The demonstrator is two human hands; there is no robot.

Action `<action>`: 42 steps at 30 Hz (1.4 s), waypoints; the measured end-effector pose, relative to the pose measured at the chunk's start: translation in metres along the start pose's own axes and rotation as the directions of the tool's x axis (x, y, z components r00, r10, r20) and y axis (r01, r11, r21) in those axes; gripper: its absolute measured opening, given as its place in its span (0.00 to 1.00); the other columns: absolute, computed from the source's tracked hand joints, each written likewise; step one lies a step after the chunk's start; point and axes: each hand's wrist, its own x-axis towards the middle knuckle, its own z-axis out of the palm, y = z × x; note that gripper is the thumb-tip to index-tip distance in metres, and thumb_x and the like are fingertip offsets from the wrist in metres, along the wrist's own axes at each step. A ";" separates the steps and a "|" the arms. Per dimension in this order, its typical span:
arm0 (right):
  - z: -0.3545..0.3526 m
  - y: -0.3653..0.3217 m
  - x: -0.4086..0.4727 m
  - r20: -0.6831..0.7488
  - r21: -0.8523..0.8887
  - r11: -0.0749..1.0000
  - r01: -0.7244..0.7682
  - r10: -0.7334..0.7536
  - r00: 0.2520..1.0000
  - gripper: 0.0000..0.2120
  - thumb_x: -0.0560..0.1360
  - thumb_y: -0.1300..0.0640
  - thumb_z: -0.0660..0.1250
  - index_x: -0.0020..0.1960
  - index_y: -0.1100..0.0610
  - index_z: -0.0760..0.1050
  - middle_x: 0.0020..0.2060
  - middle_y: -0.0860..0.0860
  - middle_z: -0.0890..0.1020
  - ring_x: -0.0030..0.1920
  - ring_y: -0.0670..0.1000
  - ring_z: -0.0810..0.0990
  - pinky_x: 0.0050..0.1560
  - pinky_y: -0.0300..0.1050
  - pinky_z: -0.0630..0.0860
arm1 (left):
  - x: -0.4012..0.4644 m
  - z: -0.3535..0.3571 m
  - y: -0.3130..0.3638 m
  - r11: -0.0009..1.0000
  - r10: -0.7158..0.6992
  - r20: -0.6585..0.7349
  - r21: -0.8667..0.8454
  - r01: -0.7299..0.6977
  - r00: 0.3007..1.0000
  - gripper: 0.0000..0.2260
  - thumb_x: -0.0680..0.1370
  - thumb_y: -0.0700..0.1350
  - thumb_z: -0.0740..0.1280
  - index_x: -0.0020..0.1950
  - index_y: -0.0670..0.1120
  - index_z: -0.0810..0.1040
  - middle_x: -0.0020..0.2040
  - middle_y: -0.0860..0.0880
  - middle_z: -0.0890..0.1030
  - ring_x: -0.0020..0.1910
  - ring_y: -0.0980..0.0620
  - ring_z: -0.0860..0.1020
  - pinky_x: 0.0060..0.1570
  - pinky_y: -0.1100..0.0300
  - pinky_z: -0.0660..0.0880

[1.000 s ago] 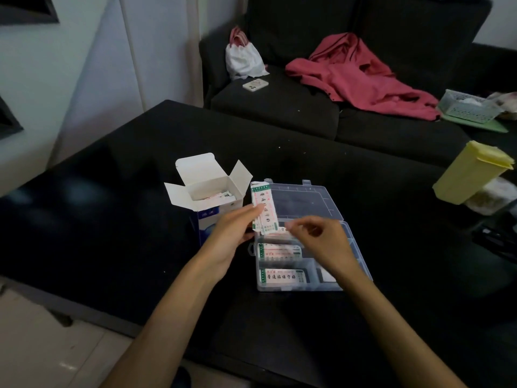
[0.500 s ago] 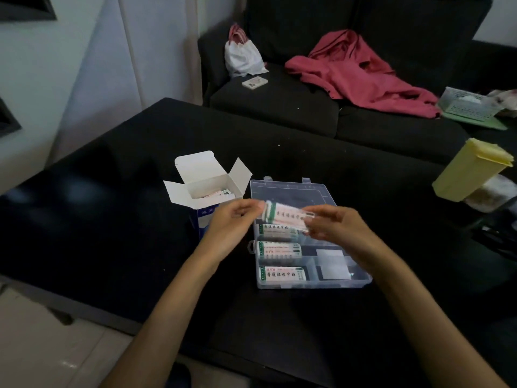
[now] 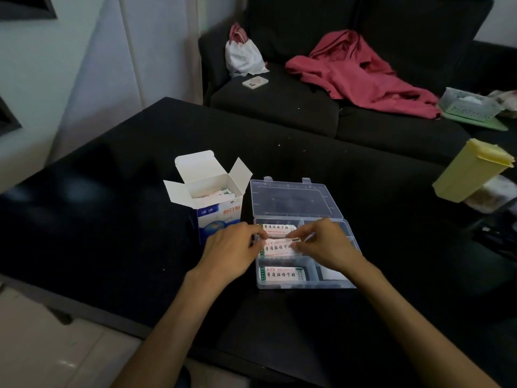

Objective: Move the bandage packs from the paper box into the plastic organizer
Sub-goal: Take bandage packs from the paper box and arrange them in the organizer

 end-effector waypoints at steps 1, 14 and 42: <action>0.001 0.000 0.000 -0.029 0.005 1.000 -0.005 0.005 1.000 0.11 0.72 0.60 0.71 0.55 0.54 0.81 0.46 0.50 0.81 0.43 0.48 0.80 0.42 0.38 0.78 | 0.000 0.000 0.001 1.000 0.015 -0.005 0.023 -0.014 1.000 0.11 0.80 0.51 0.61 0.62 0.58 0.76 0.43 0.58 0.70 0.43 0.57 0.72 0.34 0.65 0.64; 0.011 0.010 -0.003 -0.146 0.075 0.994 -0.080 0.090 0.985 0.02 0.69 0.53 0.75 0.39 0.50 0.83 0.36 0.44 0.83 0.38 0.42 0.80 0.42 0.41 0.79 | 0.004 0.004 0.004 0.991 0.066 -0.086 0.121 -0.055 0.994 0.09 0.78 0.53 0.65 0.58 0.57 0.77 0.53 0.57 0.79 0.50 0.56 0.77 0.47 0.59 0.72; 0.005 0.006 0.010 0.142 -0.135 0.944 -0.302 0.320 0.937 0.15 0.77 0.49 0.65 0.36 0.56 0.72 0.28 0.50 0.72 0.33 0.48 0.71 0.45 0.45 0.73 | 0.004 0.006 -0.003 0.965 0.015 0.161 0.254 -0.057 0.987 0.14 0.82 0.56 0.53 0.64 0.56 0.71 0.53 0.51 0.80 0.49 0.52 0.78 0.46 0.55 0.74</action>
